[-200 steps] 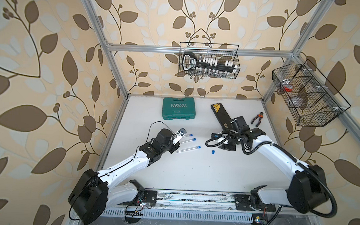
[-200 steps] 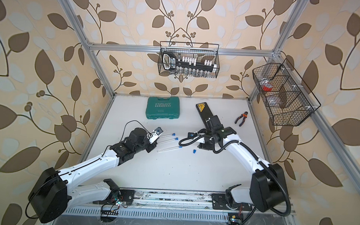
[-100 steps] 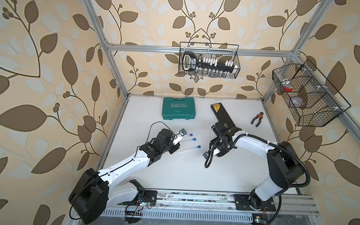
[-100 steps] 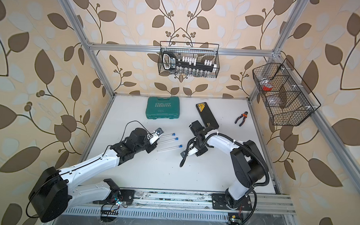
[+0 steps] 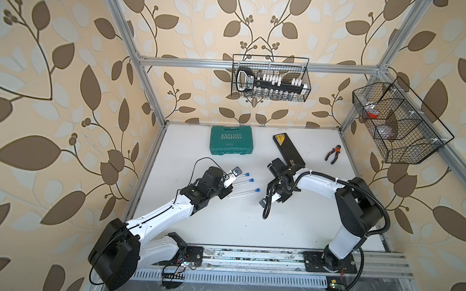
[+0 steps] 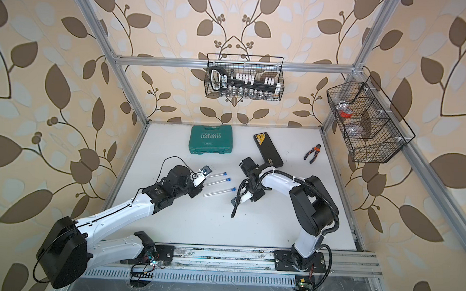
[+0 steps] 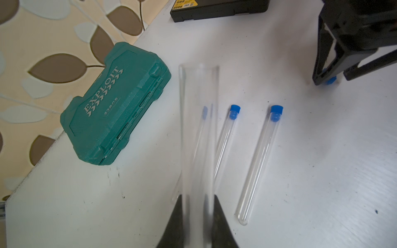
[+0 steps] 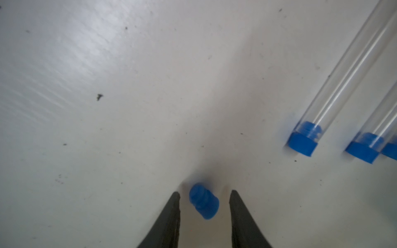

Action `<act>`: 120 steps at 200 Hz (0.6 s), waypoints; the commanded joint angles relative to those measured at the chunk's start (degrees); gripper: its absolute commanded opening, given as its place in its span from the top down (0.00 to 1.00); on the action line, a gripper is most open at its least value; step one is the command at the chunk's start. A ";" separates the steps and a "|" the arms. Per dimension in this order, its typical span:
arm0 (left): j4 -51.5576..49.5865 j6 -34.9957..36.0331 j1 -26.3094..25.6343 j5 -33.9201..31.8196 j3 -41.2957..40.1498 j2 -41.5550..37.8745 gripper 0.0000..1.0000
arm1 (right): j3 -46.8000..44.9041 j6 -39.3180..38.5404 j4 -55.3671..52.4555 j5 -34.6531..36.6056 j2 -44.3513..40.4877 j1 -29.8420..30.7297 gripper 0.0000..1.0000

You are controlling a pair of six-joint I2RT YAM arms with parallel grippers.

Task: Insert stoppers into test tubes
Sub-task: Pick up the stopper from the center of the board.

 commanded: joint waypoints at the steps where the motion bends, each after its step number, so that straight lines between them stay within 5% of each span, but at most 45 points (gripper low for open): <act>1: 1.08 0.35 0.34 0.77 1.19 -1.36 1.00 | -0.36 -0.37 0.03 0.88 0.77 0.21 0.65; 120: 1.17 0.16 0.39 0.74 1.24 -1.36 1.00 | 0.36 5.10 -0.69 3.90 2.62 0.05 0.71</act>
